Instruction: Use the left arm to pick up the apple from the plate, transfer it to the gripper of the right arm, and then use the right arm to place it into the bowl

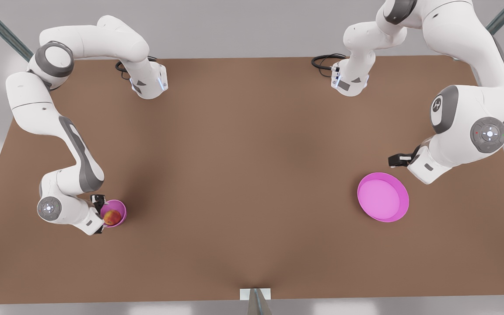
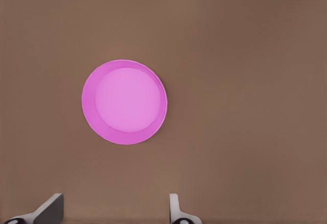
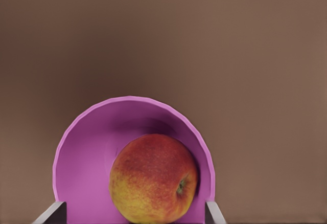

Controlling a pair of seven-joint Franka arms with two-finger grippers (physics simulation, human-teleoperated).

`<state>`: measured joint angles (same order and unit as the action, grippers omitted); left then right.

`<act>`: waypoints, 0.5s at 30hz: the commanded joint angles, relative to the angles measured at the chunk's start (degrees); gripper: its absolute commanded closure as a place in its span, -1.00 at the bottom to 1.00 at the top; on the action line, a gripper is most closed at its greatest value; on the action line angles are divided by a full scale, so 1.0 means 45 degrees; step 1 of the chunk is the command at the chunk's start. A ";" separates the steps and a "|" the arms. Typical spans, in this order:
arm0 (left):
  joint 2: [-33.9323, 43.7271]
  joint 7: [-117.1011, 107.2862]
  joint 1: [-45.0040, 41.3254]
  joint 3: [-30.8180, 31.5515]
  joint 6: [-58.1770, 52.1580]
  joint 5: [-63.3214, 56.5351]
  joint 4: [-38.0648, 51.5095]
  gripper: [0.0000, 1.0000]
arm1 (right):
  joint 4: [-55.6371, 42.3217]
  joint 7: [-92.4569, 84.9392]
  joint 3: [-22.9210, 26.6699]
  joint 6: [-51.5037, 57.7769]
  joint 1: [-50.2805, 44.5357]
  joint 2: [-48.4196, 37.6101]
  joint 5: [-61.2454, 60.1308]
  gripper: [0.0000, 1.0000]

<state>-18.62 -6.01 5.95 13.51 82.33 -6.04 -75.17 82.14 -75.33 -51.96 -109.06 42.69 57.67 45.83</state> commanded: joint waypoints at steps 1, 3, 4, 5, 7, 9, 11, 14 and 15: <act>-0.0003 -0.0324 0.0006 0.0006 -0.0034 -0.0025 0.0006 -1.00 | -0.0030 0.1350 0.0004 -0.0022 -0.0013 -0.0062 0.0031 -1.00; 0.0016 -0.0324 -0.0013 0.0006 -0.0034 -0.0025 0.0006 -1.00 | -0.0304 0.2227 -0.0093 0.0602 -0.0091 -0.0511 -0.0008 -1.00; 0.0016 -0.0324 0.0006 0.0006 -0.0034 -0.0025 0.0006 -1.00 | -0.0850 0.2931 -0.0230 0.1071 -0.0150 -0.1018 -0.0008 -1.00; 0.0016 -0.0324 0.0006 0.0006 -0.0034 -0.0025 0.0006 -1.00 | -0.1396 0.3886 -0.0231 0.1754 -0.0267 -0.1371 -0.0164 -1.00; 0.0016 -0.0324 -0.0014 0.0006 -0.0034 -0.0025 0.0006 -1.00 | -0.2335 0.6440 -0.0230 0.2555 -0.0345 -0.1389 -0.0204 -1.00; 0.0016 -0.0363 -0.0013 0.0006 -0.0072 0.0073 0.0006 -1.00 | -0.3990 1.2222 -0.0660 0.5577 -0.1455 -0.1683 0.0090 -1.00; 0.0016 -0.0363 -0.0033 0.0045 -0.0424 -0.0005 0.0006 -1.00 | -0.4328 1.3889 -0.0622 0.7047 -0.1770 -0.2697 -0.0125 -1.00; 0.0016 -0.0344 -0.0033 0.0045 -0.0346 -0.0005 0.0006 -1.00 | -0.5637 1.4591 0.6907 0.9041 -0.6726 -0.5801 -0.4941 -1.00; -0.0003 -0.0344 -0.0053 0.0045 -0.0327 -0.0025 0.0006 -1.00 | -0.4332 1.5157 1.0952 0.8846 -0.9109 -0.7421 -0.7873 -1.00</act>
<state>-18.70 -6.87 5.73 13.65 81.37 -6.05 -75.17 64.33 -48.91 -12.64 -81.47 7.35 26.78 28.33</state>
